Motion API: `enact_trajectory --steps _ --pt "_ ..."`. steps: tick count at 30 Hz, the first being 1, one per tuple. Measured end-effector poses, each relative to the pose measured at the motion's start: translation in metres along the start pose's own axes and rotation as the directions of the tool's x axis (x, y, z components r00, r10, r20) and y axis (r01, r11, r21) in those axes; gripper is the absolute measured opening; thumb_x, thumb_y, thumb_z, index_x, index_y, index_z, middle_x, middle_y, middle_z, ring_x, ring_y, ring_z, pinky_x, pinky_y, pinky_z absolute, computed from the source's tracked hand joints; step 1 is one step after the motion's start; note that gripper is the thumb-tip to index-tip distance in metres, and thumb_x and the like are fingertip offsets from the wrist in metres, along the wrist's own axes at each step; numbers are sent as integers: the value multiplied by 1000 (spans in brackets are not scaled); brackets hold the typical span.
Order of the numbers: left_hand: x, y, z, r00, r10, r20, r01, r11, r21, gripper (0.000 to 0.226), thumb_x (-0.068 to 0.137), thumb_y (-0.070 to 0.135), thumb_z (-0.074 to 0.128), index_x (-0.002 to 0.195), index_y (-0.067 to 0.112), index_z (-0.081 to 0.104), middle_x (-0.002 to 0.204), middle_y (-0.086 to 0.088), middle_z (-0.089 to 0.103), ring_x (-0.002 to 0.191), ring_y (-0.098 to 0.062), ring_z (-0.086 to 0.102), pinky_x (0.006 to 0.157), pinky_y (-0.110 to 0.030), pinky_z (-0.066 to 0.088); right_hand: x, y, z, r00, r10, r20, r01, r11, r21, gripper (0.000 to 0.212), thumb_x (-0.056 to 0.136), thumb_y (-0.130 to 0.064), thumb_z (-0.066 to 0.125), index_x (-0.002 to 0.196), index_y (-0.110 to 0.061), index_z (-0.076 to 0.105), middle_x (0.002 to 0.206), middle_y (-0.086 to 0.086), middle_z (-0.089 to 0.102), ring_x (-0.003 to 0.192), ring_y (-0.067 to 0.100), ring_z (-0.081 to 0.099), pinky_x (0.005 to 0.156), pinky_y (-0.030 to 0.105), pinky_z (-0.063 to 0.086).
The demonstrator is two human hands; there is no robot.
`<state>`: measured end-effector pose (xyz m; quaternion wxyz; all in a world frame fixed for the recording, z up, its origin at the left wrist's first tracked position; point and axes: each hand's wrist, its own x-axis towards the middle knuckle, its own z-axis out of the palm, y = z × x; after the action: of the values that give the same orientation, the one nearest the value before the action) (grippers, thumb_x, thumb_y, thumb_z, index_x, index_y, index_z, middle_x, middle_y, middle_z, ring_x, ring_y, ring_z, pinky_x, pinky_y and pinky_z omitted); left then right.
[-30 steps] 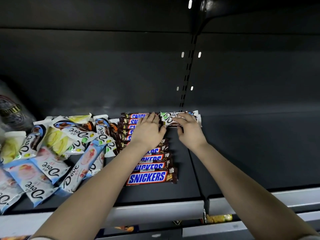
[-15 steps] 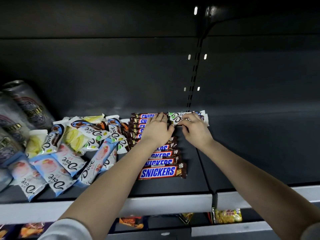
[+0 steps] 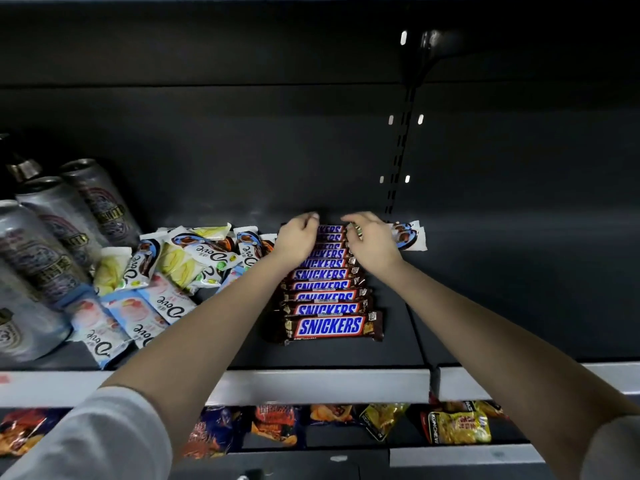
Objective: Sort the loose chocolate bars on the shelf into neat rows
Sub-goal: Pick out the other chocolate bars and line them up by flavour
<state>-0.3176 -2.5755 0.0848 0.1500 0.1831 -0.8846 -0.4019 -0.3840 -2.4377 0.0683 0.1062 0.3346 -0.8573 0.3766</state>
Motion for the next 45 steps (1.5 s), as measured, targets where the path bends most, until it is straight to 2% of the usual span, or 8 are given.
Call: enact_trajectory --steps 6,11,17,26,30,34,40,45 --pt "-5 -31 -39 995 50 -92 -40 994 106 38 100 22 35 131 7 50 136 -12 52 127 -25 44 102 -24 30 6 -30 31 990 -92 109 92 996 6 33 94 -15 44 125 -13 56 129 4 51 112 19 54 99 30 41" --pt "-20 -61 -74 983 141 -121 -103 956 275 37 98 18 39 130 6 52 137 -12 50 129 -25 43 104 -23 27 15 -62 64 976 -160 146 157 987 30 30 93 -16 46 118 -12 61 125 6 54 113 22 53 101 34 40" --pt "-42 -100 -116 981 93 -172 -27 935 353 38 98 19 39 130 3 51 139 -16 47 131 -25 40 108 -23 23 22 -107 104 944 -252 215 242 968 69 26 91 -14 48 109 -9 65 119 8 56 109 27 54 98 38 42" --pt "-84 -142 -168 978 -80 -192 146 919 365 46 92 19 46 136 6 44 146 -14 39 137 -22 32 109 -21 22 19 -163 158 890 -341 302 305 939 160 25 88 -10 51 108 -7 66 119 10 57 109 27 55 99 34 40" --pt "-93 -161 -179 973 -59 -223 156 879 450 51 92 28 51 139 11 41 146 -7 39 134 -23 35 110 -28 27 17 -178 170 846 -366 388 345 930 126 29 88 -14 52 114 -9 63 125 9 52 114 27 51 100 35 39" --pt "-100 -171 -169 966 -27 -257 165 832 529 56 94 40 38 144 16 32 150 0 34 140 -20 24 114 -32 20 19 -187 177 823 -383 420 372 921 114 37 86 -18 54 123 -13 56 128 6 49 118 25 48 103 34 36" --pt "-101 -178 -166 940 29 -341 157 850 503 54 88 42 40 136 17 43 140 -2 45 135 -20 31 112 -35 27 17 -191 182 791 -371 487 431 902 -12 53 92 -25 45 142 -26 30 142 -1 39 131 23 30 110 41 26" --pt "-102 -177 -164 921 5 -391 189 869 458 59 82 52 48 126 14 49 122 -8 50 122 -25 38 101 -35 35 13 -189 185 786 -364 500 446 894 -50 48 94 -24 37 142 -27 33 142 -2 40 132 19 25 109 40 19"
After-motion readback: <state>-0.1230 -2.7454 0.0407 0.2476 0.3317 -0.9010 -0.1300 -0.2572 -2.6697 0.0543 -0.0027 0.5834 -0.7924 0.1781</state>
